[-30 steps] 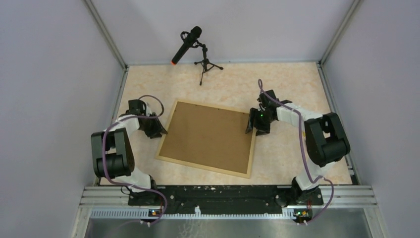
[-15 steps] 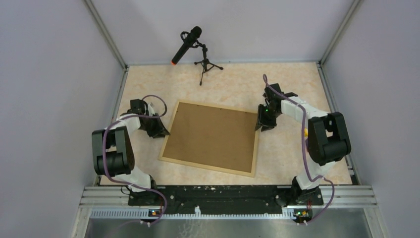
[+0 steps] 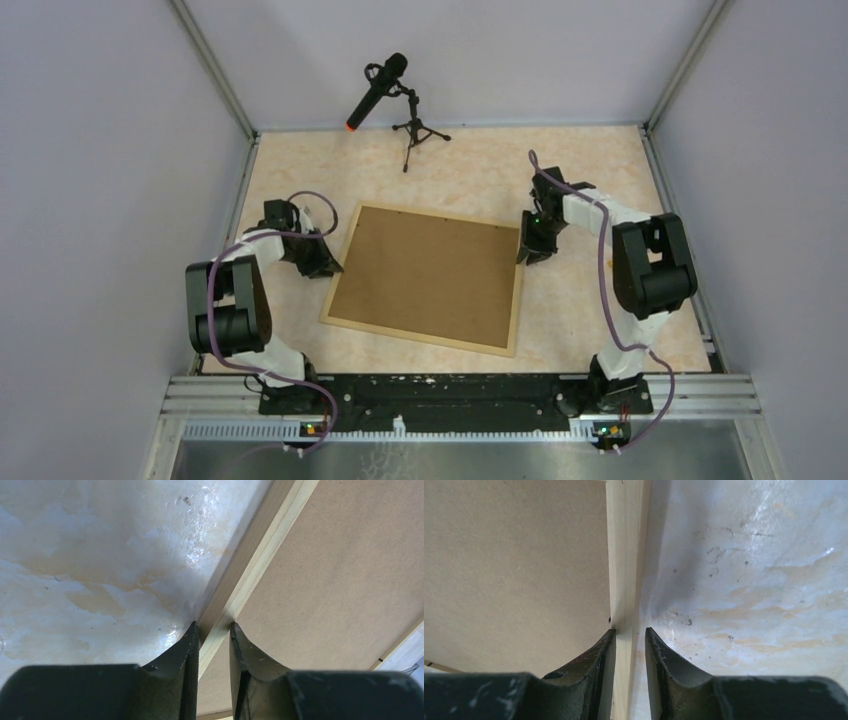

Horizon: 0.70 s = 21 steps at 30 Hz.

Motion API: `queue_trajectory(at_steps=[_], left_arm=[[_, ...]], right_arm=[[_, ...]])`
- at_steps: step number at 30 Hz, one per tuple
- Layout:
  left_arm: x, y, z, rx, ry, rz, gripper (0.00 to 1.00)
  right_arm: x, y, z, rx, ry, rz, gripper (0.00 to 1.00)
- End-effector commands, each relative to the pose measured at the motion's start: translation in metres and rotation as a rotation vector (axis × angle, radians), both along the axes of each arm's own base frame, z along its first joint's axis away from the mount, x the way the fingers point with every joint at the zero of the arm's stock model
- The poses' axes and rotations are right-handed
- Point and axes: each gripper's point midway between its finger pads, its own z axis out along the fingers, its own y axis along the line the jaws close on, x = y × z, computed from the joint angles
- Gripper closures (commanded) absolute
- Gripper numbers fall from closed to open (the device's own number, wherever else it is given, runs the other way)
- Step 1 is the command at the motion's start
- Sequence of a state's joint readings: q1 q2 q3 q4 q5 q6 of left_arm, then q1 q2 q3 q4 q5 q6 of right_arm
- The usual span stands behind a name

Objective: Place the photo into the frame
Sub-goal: Adjust the photo frame at the center of the board, then install the photo frame at the center of the board.

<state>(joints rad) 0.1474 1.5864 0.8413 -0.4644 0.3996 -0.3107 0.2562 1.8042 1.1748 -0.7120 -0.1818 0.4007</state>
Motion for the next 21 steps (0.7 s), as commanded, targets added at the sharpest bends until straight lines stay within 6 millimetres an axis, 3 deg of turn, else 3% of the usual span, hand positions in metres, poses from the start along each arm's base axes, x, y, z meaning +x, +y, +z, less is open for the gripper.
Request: queue_trajectory(at_steps=[1,6,17,21], left_arm=[[-0.02,0.004,-0.014,0.047,0.089,0.01,1.0],[-0.02,0.004,-0.014,0.048,0.09,0.008,1.0],[-0.02,0.005,-0.014,0.061,0.09,0.013,1.0],[-0.02,0.005,-0.014,0.062,0.088,0.014,1.0]], right_arm=[[0.024,-0.006,-0.001,-0.014,-0.048,-0.016,0.73],[0.026,-0.007,-0.004,-0.015,-0.046,-0.021,0.74],[0.031,-0.012,0.018,0.017,-0.082,-0.027,0.74],[0.03,-0.01,0.012,0.029,-0.073,-0.023,0.74]])
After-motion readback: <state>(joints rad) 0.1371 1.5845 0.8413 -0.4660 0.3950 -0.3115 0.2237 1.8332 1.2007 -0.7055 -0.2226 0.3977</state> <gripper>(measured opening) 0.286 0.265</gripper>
